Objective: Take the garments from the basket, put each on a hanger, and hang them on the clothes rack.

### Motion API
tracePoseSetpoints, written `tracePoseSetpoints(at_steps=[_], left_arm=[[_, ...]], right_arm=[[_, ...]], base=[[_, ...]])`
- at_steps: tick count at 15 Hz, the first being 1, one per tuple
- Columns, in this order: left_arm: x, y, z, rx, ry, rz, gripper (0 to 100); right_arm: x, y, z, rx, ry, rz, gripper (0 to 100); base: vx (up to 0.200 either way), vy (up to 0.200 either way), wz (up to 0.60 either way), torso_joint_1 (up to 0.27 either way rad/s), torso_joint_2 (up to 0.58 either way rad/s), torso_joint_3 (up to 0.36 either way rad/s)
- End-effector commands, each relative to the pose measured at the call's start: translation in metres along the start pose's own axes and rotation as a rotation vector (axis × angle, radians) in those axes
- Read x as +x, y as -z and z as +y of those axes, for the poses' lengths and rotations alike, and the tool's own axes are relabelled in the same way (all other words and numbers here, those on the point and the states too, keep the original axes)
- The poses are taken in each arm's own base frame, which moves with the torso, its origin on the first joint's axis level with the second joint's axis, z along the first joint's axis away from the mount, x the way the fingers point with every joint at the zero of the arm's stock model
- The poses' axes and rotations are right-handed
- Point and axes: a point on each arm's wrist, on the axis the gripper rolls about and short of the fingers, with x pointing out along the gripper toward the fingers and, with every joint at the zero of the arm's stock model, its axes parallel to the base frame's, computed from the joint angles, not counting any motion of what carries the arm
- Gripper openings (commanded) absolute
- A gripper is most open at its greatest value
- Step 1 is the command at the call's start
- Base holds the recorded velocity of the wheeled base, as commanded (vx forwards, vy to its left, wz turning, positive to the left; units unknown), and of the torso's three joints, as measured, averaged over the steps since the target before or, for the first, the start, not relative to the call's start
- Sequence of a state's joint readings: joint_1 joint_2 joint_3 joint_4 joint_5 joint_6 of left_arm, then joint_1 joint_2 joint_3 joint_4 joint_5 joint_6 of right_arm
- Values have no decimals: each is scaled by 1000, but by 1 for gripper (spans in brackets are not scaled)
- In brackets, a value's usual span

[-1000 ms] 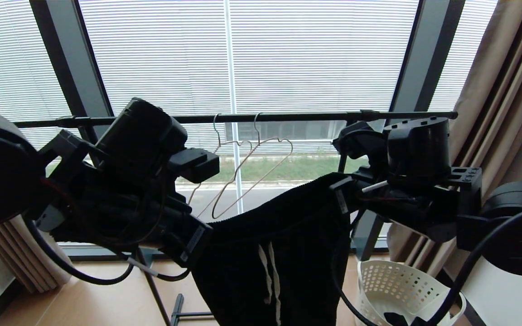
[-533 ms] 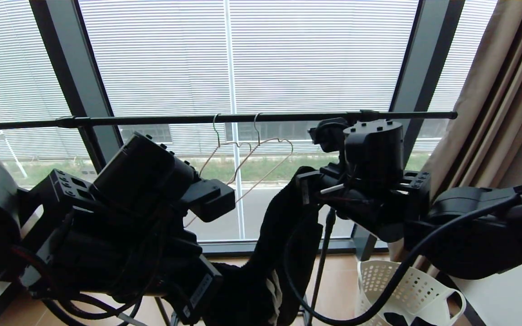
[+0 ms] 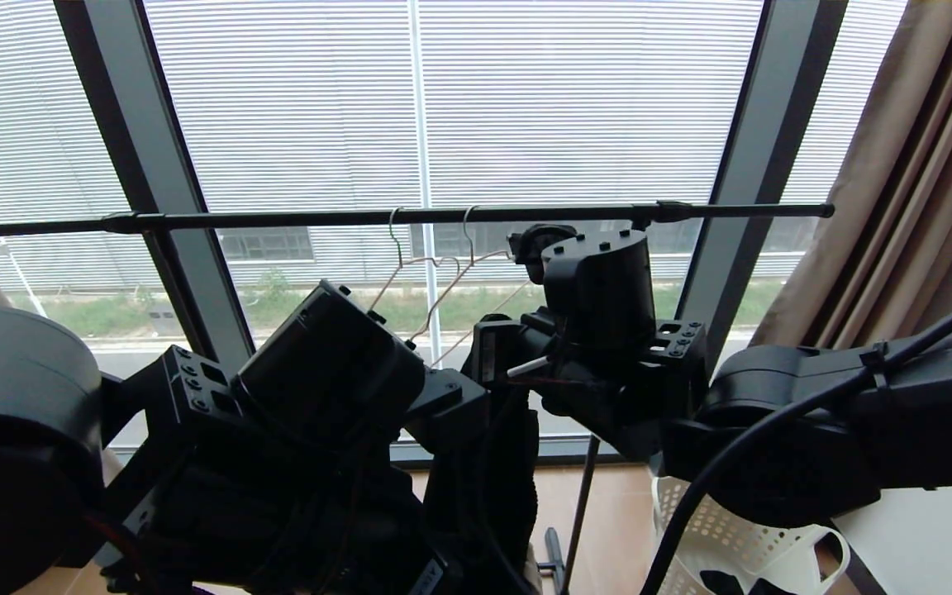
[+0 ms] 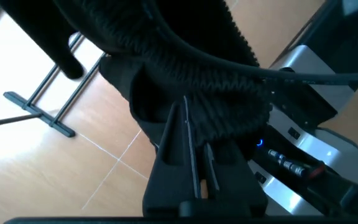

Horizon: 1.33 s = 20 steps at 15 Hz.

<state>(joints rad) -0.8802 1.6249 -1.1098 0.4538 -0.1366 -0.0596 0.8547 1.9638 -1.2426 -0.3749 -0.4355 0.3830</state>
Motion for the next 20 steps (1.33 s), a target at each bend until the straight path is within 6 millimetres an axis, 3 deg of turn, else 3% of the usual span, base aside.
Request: tracePoseSetpoints(at_steps=[1,4,15,17,20], left_arm=[[3,1,0,-2,0,11,0],[-3,4,-3,1,23,2,0],[-20,32,-2,56,112,-43,0],[-25,30,11,12,72,-72,0],[-34,19,34,-62,-69,-149,0]], right_arm=[[2,-5,3,27,-9,-16,0],[9,-10,2,68,0,-34,0],[31,-37,-39,118,117,-84,0],[19,-46,-44,117,128,-84,0],[-14,-59,-59,57,149,-48,0]], base=[[0,0,0,0,0,0],[0,0,0,0,0,0],[0,0,0,0,0,0],[0,0,0,0,0,0],[0,0,0,0,0,0]])
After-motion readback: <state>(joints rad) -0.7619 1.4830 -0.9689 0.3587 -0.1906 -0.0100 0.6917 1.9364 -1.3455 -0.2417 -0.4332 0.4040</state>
